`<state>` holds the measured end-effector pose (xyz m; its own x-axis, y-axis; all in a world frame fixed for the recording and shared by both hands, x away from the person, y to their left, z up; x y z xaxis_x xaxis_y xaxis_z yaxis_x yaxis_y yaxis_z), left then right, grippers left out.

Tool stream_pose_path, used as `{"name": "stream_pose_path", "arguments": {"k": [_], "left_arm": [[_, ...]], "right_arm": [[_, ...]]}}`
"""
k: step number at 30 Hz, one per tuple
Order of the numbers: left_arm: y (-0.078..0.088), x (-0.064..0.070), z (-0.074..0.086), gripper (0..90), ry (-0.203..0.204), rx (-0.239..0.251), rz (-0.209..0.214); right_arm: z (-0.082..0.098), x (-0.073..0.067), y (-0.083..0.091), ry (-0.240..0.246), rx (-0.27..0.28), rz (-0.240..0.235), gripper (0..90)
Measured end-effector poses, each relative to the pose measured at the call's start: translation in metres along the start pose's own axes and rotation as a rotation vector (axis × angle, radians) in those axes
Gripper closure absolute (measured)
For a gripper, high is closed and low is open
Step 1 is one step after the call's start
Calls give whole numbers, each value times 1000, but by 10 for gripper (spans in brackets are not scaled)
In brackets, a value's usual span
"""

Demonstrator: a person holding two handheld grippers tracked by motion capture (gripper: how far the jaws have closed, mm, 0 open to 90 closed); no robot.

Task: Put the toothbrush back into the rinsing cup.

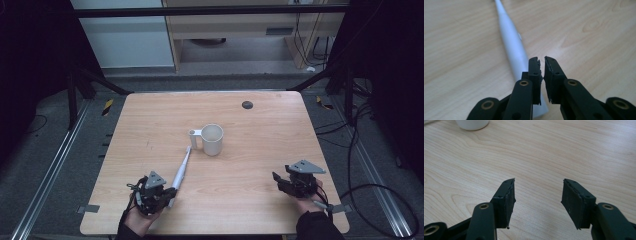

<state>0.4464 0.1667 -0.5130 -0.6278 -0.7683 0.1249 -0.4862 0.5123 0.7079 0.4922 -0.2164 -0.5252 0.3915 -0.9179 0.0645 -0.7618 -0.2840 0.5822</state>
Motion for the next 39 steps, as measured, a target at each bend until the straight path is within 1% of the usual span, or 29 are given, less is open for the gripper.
{"name": "stream_pose_path", "arguments": {"k": [1,2,3,6,7,8,9,13,15,16,18,22,25,28,30,33,39], "left_arm": [[4,-7,-6,796,14,17,-22],[4,-7,-6,787,14,17,-22],[5,-11,-10,787,19,24,-30],[6,-22,-17,740,36,22,-50],[5,-25,-19,691,46,11,-54],[4,-28,-21,691,58,1,-56],[2,-31,-23,680,64,5,-63],[-6,-44,-34,605,86,-4,-91],[-9,-48,-39,564,94,-9,-96],[-10,-50,-40,564,96,-9,-99],[-13,-54,-44,525,103,-14,-102],[-19,-61,-53,494,119,-15,-114],[-23,-64,-60,474,128,-19,-117],[-26,-64,-67,442,120,-27,-123],[-29,-63,-72,437,113,-25,-125],[-32,-62,-76,438,105,-33,-136],[-41,-58,-83,430,83,-54,-141]], "right_arm": [[0,0,0,-1,0,0,439],[0,0,0,-1,0,0,439],[0,0,0,-2,0,1,439],[0,1,-1,-2,-1,3,437],[0,1,-1,-9,-5,3,436],[0,1,-1,-9,-5,3,436],[0,1,-1,-8,-4,4,436],[0,3,-1,-5,-4,7,432],[0,3,-2,-11,-6,8,430],[0,4,-2,-8,-5,7,429],[0,5,-2,-9,-5,10,427],[0,5,-2,-12,-8,10,424],[0,6,-3,-8,-11,10,422],[0,6,-4,-10,-14,9,419],[0,6,-4,-15,-17,8,419],[0,6,-4,-9,-15,9,418],[0,7,-5,-7,-18,8,415]]}}
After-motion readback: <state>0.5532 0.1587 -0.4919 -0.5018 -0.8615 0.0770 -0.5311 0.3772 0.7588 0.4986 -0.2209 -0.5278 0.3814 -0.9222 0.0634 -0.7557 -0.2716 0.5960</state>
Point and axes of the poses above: each handheld gripper's, and its own axes: y roughly backward along the jaws, z roughly out of its underside, x roughly to its right, the point moved 8 cm from there along -y, roughly forward along the jaws, and after that the axes turned 3 degrees about z, right-handed, at the moved point
